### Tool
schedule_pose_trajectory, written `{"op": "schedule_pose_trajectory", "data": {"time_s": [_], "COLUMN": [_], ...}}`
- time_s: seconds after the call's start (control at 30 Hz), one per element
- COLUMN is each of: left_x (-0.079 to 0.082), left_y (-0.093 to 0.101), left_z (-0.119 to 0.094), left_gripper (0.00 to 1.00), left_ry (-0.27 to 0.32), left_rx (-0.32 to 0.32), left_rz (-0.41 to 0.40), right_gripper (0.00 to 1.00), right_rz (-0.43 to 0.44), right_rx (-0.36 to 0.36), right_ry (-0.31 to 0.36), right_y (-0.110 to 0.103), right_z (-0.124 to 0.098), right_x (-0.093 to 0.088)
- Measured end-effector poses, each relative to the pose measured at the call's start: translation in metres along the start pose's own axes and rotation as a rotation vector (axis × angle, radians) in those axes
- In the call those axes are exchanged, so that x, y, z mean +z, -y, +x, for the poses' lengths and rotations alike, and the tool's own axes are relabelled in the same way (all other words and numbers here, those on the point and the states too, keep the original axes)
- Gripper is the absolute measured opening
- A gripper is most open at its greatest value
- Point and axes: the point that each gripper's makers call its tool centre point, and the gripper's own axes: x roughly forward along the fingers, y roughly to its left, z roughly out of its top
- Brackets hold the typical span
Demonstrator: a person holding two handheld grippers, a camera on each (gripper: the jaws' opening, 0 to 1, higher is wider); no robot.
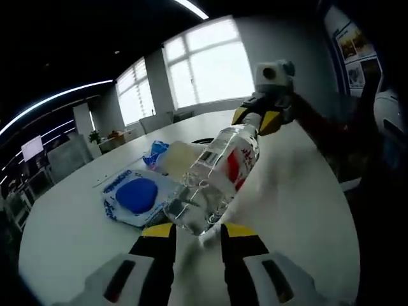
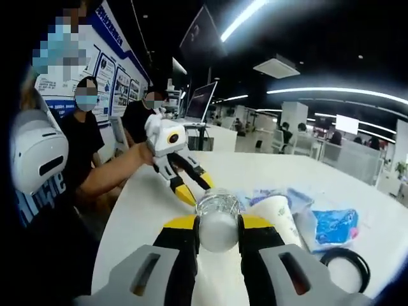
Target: Arrange the tabletop items into an orderly group along one side of the table until the central work area is clear of visible clutter.
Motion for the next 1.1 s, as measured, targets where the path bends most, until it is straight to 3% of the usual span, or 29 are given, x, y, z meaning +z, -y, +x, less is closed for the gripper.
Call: {"op": "schedule_pose_trajectory", "data": {"time_s": [0.57,0.87,1.1], "left_x": [-0.003,0.013,0.012], "left_y": [0.003,-0.009,-0.007], "left_z": [-0.003,-0.009,-0.007], "left_gripper": [0.24,0.25,0.26], "left_ry": [0.022,0.068,0.066], "left_rx": [0.003,0.018,0.005], "left_rz": [-0.032,-0.039,-0.025], "right_gripper": [0.21,0.21,0.21], "right_rz": [-0.027,-0.041,-0.046], "right_rx": [0.02,0.032,0.037], "right_ry": [0.022,0.024,0.029], "right_y": [0.003,0.006,0.006], "right_z": [0.005,0.01,0.013], "right_x": [0.014,0.02,0.026]}}
